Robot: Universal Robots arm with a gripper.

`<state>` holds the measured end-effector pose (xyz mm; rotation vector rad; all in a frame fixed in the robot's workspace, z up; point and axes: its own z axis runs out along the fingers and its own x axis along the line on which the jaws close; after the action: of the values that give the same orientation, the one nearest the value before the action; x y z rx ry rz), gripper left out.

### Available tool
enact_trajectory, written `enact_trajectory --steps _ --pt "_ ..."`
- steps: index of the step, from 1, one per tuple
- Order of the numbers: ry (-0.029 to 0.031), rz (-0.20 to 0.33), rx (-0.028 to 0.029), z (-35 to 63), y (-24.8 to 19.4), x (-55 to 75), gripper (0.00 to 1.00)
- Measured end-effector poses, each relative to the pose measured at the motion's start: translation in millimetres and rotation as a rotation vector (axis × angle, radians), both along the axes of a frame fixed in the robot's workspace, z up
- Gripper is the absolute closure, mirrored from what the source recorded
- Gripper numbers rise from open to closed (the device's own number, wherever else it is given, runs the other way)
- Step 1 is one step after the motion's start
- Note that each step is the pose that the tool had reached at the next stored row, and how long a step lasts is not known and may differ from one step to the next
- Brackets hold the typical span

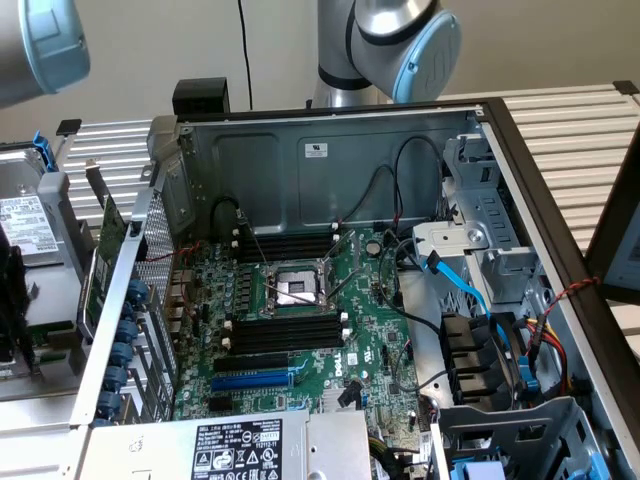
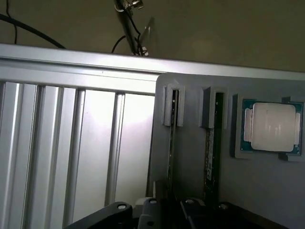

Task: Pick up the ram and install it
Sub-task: 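Pick up the ram and move it above insertion slot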

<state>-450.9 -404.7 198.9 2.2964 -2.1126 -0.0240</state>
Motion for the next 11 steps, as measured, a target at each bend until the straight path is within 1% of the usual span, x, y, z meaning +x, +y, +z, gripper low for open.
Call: enact_trajectory --steps 1,2,3,11 --pt "-0.0002 0.0 -0.0002 0.4 -0.1 0.0 0.86" --pt "-0.0003 0.0 -0.0001 1.9 -0.1 0.0 0.86" --pt "-0.0003 -0.001 -0.0001 5.7 0.0 0.0 0.87" --pt "-0.0009 -0.003 -0.0002 41.7 -0.1 -0.1 0.87"
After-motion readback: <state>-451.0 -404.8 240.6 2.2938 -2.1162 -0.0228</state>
